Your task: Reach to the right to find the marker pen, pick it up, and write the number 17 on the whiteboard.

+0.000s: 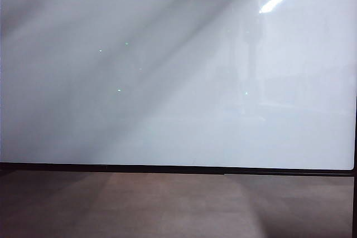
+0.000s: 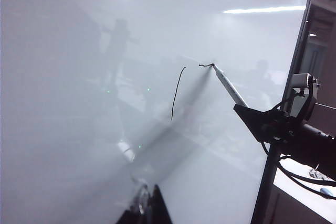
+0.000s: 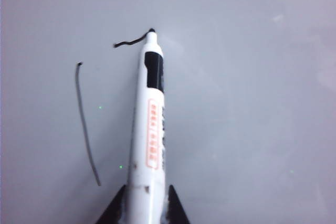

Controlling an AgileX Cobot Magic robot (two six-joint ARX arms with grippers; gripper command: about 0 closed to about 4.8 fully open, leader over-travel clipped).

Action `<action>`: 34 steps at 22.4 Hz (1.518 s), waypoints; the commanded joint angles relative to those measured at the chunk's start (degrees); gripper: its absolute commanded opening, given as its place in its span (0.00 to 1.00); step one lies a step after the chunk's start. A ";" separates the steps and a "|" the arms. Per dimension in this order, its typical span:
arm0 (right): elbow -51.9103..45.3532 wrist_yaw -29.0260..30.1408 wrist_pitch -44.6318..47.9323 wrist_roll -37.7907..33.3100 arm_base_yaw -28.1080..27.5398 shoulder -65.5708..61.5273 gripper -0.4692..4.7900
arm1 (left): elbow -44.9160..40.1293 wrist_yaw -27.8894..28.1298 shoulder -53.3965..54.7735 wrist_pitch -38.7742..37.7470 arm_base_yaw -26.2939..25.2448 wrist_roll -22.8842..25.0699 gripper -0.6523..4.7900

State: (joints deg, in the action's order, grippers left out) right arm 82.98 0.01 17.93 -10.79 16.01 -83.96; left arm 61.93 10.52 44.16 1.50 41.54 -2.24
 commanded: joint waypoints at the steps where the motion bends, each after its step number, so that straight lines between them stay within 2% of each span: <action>1: 0.11 -1.55 -0.61 -0.11 -0.74 0.04 0.09 | 0.09 -0.20 -0.09 0.77 0.09 0.09 0.11; 11: -0.20 -1.33 -3.21 -0.81 -2.58 0.04 0.09 | 0.09 -0.20 -0.07 0.77 0.09 0.09 0.11; 24: -12.90 -1.16 -1.62 -3.52 -1.16 0.04 0.09 | 0.09 -0.22 -0.04 0.79 0.09 0.09 0.11; 34: -14.73 -0.07 -1.84 -4.22 -0.81 2.78 0.09 | 0.09 -0.24 -0.02 0.81 0.09 0.09 0.11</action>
State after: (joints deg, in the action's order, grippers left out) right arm 68.20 -0.12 16.25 -14.61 14.92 -82.65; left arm 61.93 10.52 44.23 1.48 41.54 -2.24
